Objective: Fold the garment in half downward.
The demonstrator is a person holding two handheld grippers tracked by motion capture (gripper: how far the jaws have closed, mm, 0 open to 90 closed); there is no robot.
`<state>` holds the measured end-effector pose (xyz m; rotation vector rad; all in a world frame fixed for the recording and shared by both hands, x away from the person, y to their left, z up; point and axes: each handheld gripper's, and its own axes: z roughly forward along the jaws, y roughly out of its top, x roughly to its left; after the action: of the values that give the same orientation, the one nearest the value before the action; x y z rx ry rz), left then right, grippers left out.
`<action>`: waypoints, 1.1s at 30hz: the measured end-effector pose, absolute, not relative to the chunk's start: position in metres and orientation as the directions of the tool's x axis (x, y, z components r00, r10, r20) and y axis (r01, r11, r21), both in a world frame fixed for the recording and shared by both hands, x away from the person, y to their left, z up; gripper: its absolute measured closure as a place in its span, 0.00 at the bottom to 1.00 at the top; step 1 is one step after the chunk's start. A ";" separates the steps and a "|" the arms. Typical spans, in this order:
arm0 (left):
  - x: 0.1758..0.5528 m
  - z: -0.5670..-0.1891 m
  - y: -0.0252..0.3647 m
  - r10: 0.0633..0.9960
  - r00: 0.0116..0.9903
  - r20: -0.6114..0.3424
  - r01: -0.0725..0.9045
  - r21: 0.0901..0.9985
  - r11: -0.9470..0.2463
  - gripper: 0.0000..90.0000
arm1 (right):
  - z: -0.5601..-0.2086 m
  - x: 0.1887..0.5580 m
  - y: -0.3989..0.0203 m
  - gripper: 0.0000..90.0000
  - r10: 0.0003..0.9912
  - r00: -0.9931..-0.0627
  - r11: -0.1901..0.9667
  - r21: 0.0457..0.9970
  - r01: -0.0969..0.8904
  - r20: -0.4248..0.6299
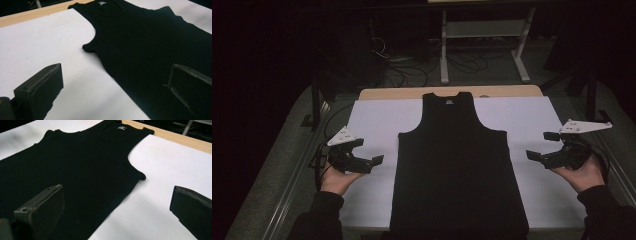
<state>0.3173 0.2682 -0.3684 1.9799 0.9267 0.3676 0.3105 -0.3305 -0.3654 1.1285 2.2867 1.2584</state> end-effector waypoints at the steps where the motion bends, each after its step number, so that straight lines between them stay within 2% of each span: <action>1: 0.319 -0.367 0.268 0.728 0.679 -0.092 0.465 0.822 -0.329 0.00 | -0.365 0.312 -0.330 0.00 0.752 -0.650 0.314 0.810 0.495 0.105; 33: 0.361 -0.357 0.263 0.711 0.693 -0.116 0.489 0.801 -0.346 0.00 | -0.351 0.357 -0.313 0.00 0.717 -0.687 0.362 0.781 0.510 0.116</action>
<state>0.3607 0.2628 -0.3572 2.0171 0.9215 0.3175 0.3572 -0.3129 -0.3507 1.0971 2.3798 1.2299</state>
